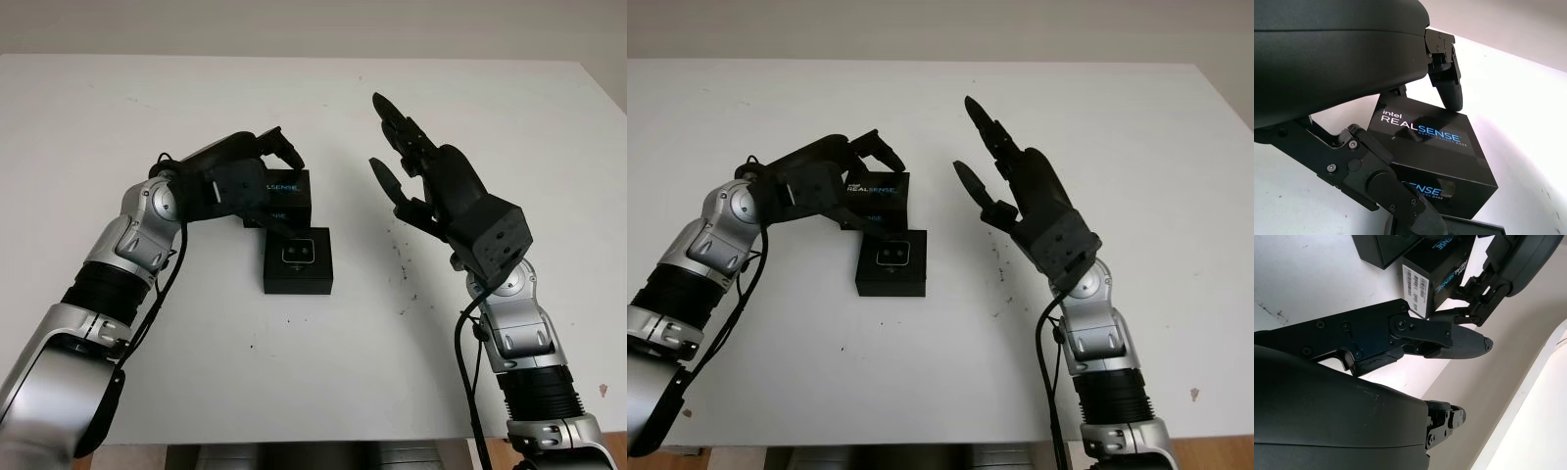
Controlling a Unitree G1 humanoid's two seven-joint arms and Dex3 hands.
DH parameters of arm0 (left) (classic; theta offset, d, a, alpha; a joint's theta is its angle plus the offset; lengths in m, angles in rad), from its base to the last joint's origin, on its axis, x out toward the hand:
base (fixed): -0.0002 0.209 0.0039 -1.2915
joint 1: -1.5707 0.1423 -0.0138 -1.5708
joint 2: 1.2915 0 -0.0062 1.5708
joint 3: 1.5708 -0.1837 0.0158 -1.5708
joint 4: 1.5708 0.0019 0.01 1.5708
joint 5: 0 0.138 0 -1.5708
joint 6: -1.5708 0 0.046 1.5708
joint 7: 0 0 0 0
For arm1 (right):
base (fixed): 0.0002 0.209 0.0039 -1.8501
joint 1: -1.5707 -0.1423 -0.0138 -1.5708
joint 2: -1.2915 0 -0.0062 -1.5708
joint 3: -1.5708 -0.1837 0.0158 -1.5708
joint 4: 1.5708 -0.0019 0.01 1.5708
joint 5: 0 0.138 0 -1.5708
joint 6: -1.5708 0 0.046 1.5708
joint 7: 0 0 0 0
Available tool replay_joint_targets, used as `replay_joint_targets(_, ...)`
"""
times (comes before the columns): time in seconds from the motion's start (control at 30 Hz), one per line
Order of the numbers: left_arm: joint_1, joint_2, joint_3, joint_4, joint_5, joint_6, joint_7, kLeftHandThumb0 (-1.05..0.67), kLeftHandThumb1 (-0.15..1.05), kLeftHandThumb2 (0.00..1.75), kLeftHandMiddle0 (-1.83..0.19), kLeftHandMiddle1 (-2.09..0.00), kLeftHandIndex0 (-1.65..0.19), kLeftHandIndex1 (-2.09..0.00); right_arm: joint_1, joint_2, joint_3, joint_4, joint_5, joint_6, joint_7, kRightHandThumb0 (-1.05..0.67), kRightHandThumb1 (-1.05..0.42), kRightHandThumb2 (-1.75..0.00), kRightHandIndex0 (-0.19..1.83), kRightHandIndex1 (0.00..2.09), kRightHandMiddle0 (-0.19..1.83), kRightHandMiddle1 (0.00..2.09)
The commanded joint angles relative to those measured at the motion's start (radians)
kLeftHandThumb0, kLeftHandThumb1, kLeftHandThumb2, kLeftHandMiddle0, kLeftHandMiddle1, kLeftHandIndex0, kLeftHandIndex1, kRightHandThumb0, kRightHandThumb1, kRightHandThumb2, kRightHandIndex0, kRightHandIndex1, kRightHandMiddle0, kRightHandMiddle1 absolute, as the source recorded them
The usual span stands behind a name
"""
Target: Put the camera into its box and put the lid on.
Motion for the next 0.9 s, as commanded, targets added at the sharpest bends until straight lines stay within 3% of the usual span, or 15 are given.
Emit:
replay_joint_targets(0.0,-0.004,0.004,0.024,-0.05,-0.004,0.061,-0.017,-0.29,1.05,0.07,-0.2,-1.73,-0.09,-1.67,-0.001,0.006,0.001,-0.003,0.002,0.001,-0.006,-0.7,-1.05,-0.53,0.11,0.06,0.12,0.06)
replay_joint_targets(0.17,-0.002,0.006,0.043,-0.173,-0.014,0.233,-0.075,-0.33,1.05,0.1,-0.27,-1.7,-0.15,-1.66,-0.007,0.026,-0.001,0.006,0.022,0.009,-0.014,-0.72,-1.05,-0.51,0.11,0.06,0.11,0.05)
replay_joint_targets(0.5,0.0,0.021,0.043,-0.443,-0.015,0.54,-0.209,-0.35,1.05,0.14,-0.24,-1.69,-0.12,-1.64,-0.015,0.023,0.012,0.04,0.005,-0.028,-0.022,-0.72,-1.05,-0.52,0.12,0.06,0.12,0.06)
replay_joint_targets(0.77,0.048,0.026,0.037,-0.587,-0.023,0.585,-0.21,-0.34,1.05,0.14,-0.17,-1.6,-0.07,-1.57,-0.016,0.028,0.014,0.028,0.006,0.0,-0.022,-0.73,-1.05,-0.52,0.11,0.05,0.11,0.06)
replay_joint_targets(0.87,0.092,0.008,0.047,-0.632,-0.037,0.585,-0.183,-0.32,1.05,0.13,-0.11,-1.68,-0.04,-1.66,-0.017,0.03,0.014,0.026,0.009,0.007,-0.021,-0.72,-1.05,-0.52,0.1,0.05,0.11,0.06)
